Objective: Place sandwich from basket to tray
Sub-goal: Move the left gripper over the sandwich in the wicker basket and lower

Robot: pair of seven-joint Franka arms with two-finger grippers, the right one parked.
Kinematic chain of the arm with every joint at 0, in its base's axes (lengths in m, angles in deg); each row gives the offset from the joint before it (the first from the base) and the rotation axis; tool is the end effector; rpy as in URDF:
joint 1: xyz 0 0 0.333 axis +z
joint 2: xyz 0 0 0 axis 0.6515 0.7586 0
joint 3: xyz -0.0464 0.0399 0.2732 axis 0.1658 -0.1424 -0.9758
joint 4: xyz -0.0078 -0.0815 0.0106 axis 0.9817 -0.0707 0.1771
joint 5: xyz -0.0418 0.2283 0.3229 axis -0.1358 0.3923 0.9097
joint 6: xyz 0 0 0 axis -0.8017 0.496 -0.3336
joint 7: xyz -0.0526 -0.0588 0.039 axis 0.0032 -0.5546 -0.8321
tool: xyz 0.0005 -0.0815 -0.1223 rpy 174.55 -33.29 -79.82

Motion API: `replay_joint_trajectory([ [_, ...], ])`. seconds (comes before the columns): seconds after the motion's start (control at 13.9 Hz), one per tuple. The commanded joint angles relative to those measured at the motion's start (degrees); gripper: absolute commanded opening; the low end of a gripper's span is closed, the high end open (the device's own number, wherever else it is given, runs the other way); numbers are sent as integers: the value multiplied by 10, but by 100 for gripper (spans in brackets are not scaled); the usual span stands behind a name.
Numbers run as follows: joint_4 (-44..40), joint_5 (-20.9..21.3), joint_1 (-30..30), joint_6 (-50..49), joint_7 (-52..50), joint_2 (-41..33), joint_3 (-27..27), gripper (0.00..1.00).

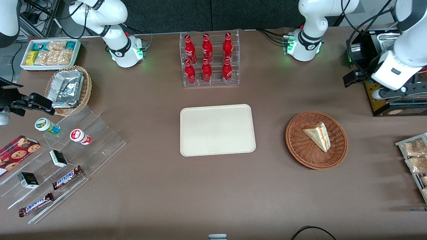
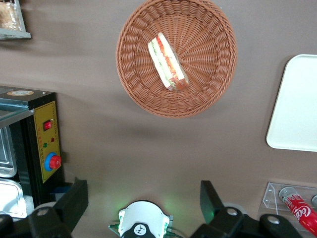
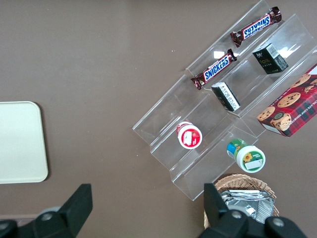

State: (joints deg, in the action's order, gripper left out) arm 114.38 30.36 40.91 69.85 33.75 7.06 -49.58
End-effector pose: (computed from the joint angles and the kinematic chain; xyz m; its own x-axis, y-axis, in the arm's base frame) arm 0.5055 -0.0333 0.5146 0.9745 0.1322 -0.1813 0.1189 -0.9895 -0.0825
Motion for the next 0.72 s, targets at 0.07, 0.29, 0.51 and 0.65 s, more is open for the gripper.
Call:
replay_joint_trajectory([
  [0.07,-2,-9,-8,-9,7,-9,-12,100],
  [0.29,29,-19,-10,40,8,0,-13,100],
  [0.51,117,-24,-10,147,7,4,-19,100],
  [0.65,190,-24,-10,252,6,4,-29,100],
])
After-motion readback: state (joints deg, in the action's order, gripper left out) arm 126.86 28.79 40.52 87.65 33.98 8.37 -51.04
